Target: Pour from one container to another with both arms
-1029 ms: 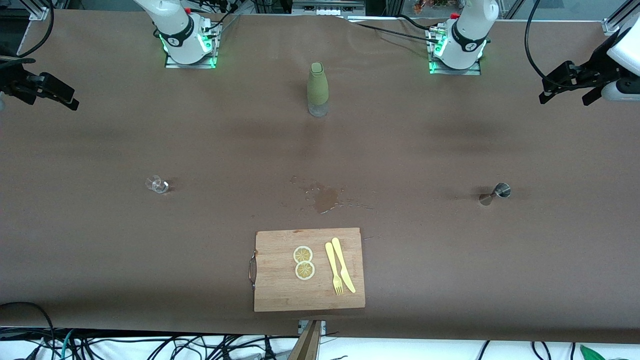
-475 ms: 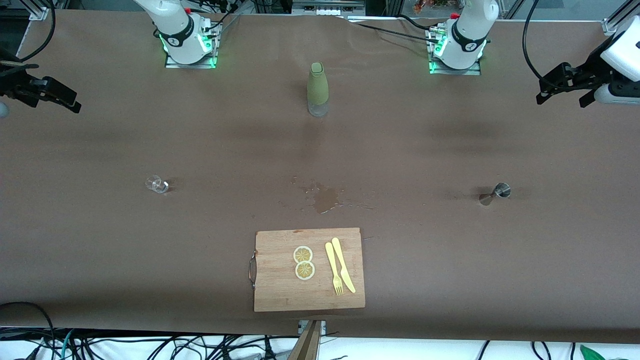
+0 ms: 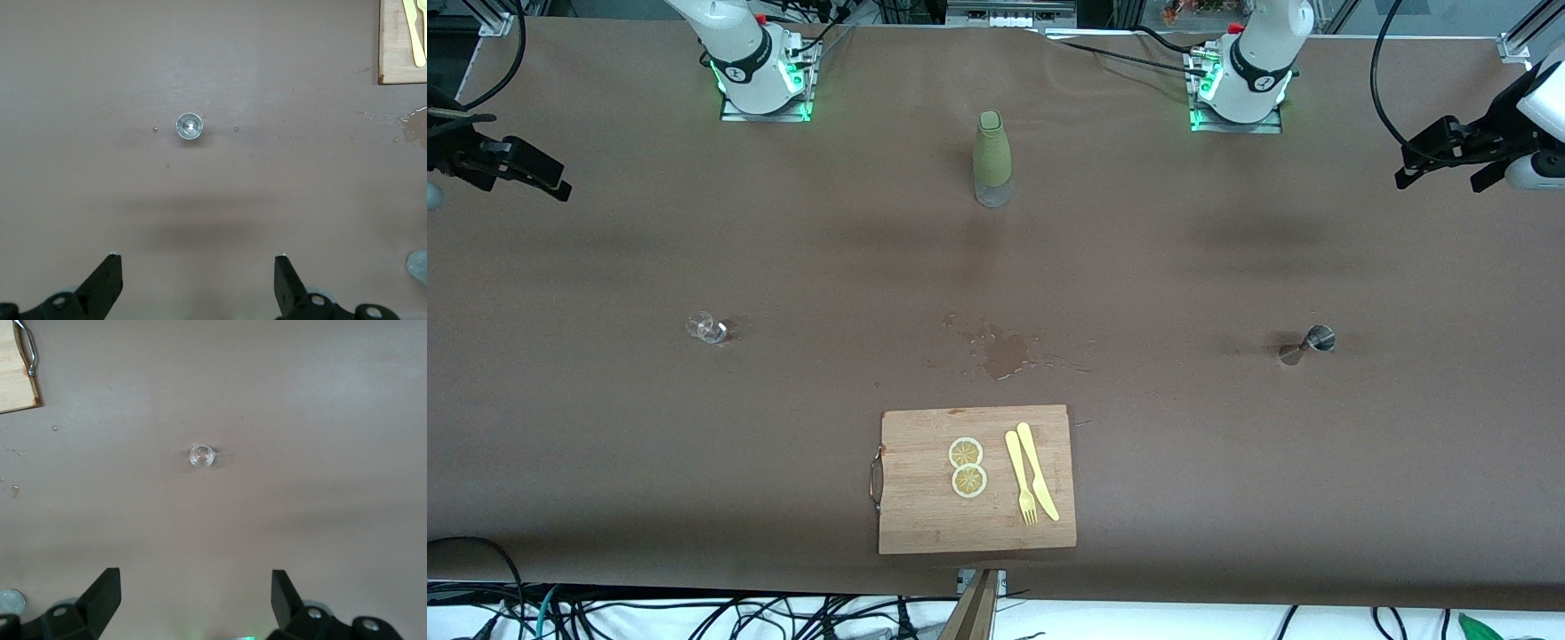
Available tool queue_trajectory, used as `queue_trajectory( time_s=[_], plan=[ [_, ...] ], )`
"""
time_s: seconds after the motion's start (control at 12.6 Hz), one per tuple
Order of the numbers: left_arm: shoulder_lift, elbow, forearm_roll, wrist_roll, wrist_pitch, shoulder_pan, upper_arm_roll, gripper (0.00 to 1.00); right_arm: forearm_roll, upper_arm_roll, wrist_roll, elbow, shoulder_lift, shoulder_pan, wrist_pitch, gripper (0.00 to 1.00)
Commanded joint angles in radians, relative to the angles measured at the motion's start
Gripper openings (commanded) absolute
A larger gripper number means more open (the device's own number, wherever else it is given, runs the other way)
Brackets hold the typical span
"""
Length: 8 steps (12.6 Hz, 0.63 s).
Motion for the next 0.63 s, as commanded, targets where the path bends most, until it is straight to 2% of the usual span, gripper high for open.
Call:
queue_trajectory(
  time_s=[0.0, 0.55],
  plan=[
    [-0.011, -0.005, 0.029, 0.019, -0.023, 0.002, -0.003, 1.00, 0.005, -0.001, 0.012, 0.023, 0.006, 0.003, -0.014, 1.00],
    [-0.007, -0.005, 0.029, 0.019, -0.020, 0.019, -0.004, 1.00, -0.001, -0.001, -0.056, 0.022, 0.006, 0.003, -0.007, 1.00]
  ],
)
